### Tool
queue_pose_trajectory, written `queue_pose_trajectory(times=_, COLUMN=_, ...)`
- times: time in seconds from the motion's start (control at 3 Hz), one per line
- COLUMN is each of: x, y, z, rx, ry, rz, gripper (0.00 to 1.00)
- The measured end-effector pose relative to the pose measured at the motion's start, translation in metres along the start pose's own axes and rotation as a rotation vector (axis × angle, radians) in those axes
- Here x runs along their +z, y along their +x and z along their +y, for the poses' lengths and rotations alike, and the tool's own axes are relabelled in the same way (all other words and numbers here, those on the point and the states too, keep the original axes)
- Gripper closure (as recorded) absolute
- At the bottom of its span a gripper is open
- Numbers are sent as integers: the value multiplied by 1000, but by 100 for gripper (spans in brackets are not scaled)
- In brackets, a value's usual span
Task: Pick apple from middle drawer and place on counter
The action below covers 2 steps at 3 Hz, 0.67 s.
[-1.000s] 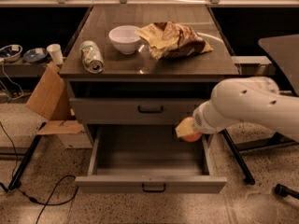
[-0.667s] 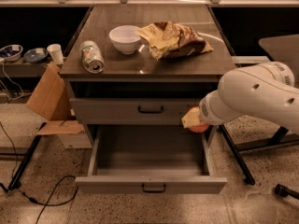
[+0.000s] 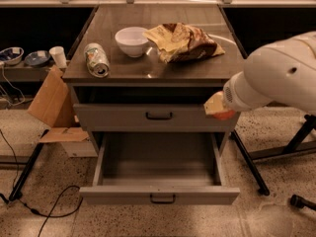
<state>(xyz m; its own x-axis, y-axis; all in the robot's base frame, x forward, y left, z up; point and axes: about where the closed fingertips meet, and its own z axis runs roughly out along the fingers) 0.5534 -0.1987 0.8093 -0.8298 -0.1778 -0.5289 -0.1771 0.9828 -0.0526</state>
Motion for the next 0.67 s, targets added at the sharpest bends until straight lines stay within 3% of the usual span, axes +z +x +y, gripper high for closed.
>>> queue_pose_trajectory(times=0.67, x=-24, y=-52, z=-15, rx=7, ry=22, rz=-65, gripper=100)
